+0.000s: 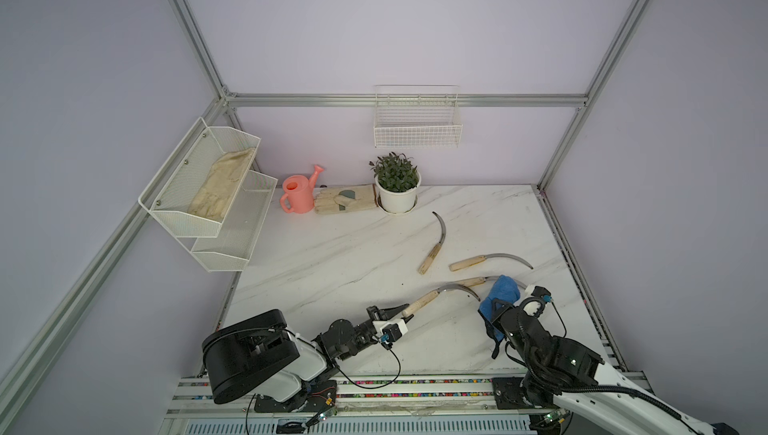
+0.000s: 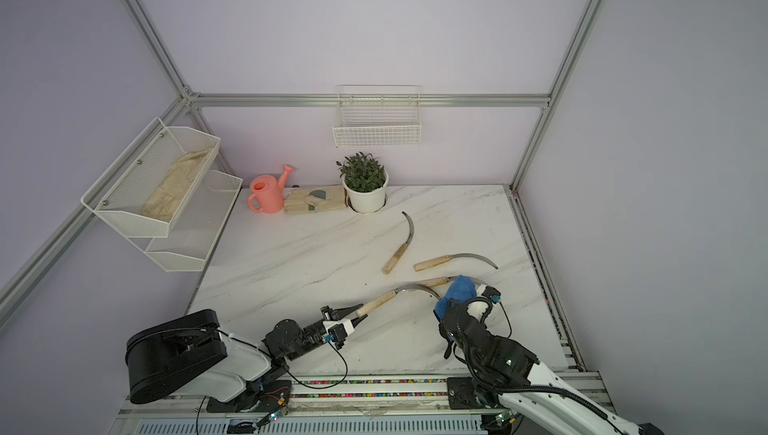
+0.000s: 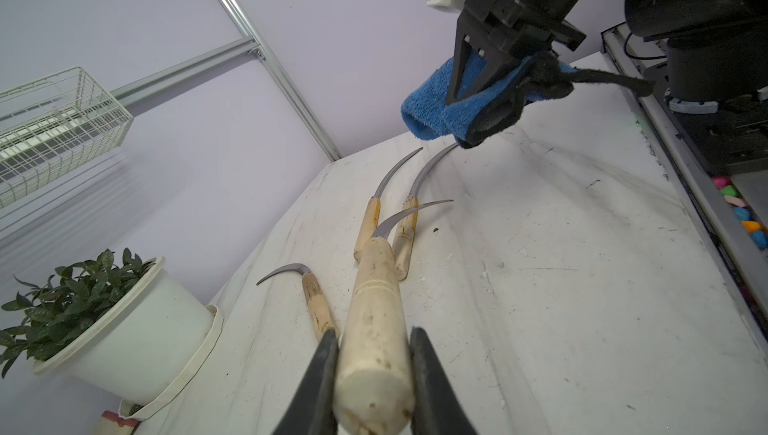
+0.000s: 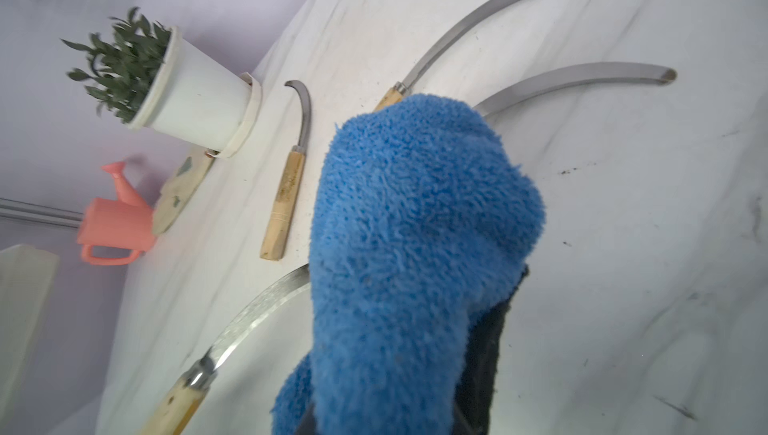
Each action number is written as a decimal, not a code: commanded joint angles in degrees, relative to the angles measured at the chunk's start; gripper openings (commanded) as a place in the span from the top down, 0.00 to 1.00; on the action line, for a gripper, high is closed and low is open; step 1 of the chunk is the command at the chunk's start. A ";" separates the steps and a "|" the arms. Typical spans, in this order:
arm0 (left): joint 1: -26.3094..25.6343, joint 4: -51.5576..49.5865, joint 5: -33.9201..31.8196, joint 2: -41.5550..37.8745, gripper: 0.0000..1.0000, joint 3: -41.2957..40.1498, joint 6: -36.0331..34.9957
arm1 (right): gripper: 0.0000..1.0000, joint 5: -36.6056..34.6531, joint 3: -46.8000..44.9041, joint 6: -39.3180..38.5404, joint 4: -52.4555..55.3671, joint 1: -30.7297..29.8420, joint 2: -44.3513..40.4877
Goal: Wipe small sickles with rags
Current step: Wipe the small sickle.
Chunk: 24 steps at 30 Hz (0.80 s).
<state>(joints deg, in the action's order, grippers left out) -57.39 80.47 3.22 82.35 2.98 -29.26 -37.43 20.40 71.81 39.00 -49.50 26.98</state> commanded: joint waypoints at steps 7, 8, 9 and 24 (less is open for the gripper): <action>-0.80 3.50 0.86 -0.92 1.00 -1.31 -1.26 | 1.00 4.76 -4.92 0.32 -9.91 3.21 4.14; -0.88 3.51 0.99 -0.93 1.00 -1.29 -1.25 | 1.00 6.05 -6.03 -0.04 -11.16 4.19 3.13; -0.84 3.47 1.15 -0.87 1.00 -1.34 -1.22 | 1.00 7.71 -7.30 -0.69 -12.88 5.17 2.34; -1.32 3.50 1.39 -0.94 1.00 -1.17 -1.78 | 1.00 13.79 -10.10 -9.52 -29.60 10.47 7.58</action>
<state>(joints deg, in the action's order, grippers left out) -58.33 80.53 4.36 82.35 2.35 -29.85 -24.64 9.43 65.39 14.00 -39.27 35.86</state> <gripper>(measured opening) 0.232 0.197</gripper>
